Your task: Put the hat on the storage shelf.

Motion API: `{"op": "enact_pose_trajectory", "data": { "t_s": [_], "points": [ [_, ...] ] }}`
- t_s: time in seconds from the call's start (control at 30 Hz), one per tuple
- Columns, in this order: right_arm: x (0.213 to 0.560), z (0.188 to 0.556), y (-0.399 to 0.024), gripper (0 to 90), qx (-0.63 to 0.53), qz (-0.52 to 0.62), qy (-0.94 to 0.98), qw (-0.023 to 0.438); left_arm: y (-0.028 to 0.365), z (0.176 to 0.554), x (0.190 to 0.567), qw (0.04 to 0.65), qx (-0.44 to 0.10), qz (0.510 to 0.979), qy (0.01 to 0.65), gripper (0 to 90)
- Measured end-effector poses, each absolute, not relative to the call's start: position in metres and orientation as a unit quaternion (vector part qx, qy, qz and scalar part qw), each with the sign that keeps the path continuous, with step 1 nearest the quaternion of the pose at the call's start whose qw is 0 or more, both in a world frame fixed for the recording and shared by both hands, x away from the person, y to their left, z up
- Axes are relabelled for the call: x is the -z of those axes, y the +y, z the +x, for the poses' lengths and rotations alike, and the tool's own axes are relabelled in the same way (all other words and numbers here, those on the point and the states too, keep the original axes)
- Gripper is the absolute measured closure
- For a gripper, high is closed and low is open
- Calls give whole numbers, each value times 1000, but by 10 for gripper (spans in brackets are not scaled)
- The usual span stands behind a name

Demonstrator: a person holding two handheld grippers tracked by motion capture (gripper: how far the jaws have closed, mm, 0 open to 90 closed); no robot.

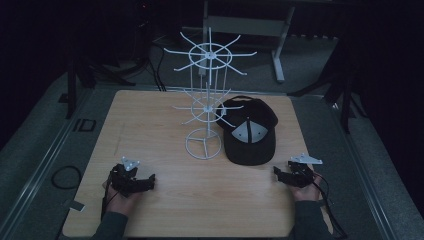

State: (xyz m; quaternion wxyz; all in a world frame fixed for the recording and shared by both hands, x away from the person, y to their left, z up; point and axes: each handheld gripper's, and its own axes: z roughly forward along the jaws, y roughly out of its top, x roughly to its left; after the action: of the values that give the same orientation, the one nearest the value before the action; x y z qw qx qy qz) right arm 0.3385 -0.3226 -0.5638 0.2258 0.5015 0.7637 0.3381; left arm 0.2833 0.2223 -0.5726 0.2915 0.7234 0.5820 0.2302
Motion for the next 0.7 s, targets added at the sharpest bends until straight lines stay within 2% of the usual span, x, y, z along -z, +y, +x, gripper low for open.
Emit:
{"op": "enact_pose_trajectory", "data": {
  "t_s": [0.13,0.33,0.7],
  "points": [
    [564,339,-322,303,-338,502,764,226,222,284,573,292,-230,723,582,15],
    [564,341,-320,228,-333,497,771,218,222,284,573,291,-230,724,582,15],
    [558,348,-320,258,-315,489,789,198,222,284,573,292,-230,724,582,15]
  ]
}}
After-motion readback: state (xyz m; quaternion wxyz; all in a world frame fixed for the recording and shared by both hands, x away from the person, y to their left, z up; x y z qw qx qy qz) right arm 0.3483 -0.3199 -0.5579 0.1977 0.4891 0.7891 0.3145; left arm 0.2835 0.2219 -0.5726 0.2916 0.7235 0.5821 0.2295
